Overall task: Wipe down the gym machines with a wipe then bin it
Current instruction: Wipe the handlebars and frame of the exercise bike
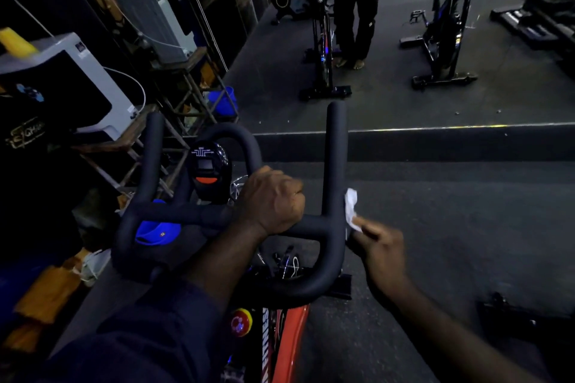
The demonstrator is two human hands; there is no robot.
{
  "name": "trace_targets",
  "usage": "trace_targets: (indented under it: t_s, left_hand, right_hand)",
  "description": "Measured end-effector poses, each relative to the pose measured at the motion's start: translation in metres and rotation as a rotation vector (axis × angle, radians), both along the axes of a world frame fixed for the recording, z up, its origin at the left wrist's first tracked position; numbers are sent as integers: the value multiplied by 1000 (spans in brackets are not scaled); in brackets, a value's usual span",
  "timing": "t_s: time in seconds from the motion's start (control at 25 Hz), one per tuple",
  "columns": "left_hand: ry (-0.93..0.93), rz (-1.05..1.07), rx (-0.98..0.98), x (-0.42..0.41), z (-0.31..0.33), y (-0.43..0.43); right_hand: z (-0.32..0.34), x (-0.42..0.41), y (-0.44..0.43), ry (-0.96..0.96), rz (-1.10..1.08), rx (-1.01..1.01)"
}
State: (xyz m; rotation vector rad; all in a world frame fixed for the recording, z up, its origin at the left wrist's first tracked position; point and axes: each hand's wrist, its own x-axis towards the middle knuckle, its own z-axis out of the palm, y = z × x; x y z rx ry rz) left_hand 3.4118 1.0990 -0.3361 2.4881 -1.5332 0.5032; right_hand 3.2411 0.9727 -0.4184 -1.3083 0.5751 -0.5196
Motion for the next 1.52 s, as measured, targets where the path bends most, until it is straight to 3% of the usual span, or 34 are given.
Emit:
trace_targets:
  t_s: [0.08,0.2,0.36,0.44,0.52,0.6,0.68,0.88,1.0,1.08,1.12,1.24,1.36,1.52]
  left_hand:
    - [-3,4,1,-2,0,0]
    - [-25,7,32,0,2,0]
    - [-39,-15,25,0,3,1]
    - [-3,-13,-15,0,1,2]
    - [-1,-42,-73,2,-2,2]
    - [12,-79,-144,5,-5,4]
    - [41,-100,-215,5,-6,8]
    - [29,-182,-311,6,-7,11]
    - [77,-193,-351,7,-4,11]
    - [89,-179,-359,3,-3,13]
    - [100,-173,-331,3,-1,13]
    - [106,-133,-224,2,0,13]
    - [110,-108,-161,6,-4,12]
    - [84,-90,-144,7,-4,11]
  right_hand:
    - [18,-5,-12,10,-112,-378]
    - [82,53,-65,-182,-262,-745]
    - [124,121,-94,30,243,-1403]
    - [111,101,-80,134,353,-1555]
    - [97,60,-54,178,428,-1513]
    - [91,21,-27,210,657,-1508]
    - [108,25,-26,236,753,-1516]
    - [151,92,-40,385,478,-1633]
    - [130,65,-12,412,868,-1778]
    - [144,67,-16,576,1136,-1667]
    - [154,79,-25,602,1161,-1632]
    - [178,123,-55,593,892,-1478]
    - [190,142,-76,569,636,-1503]
    - [164,140,-92,218,223,-1332]
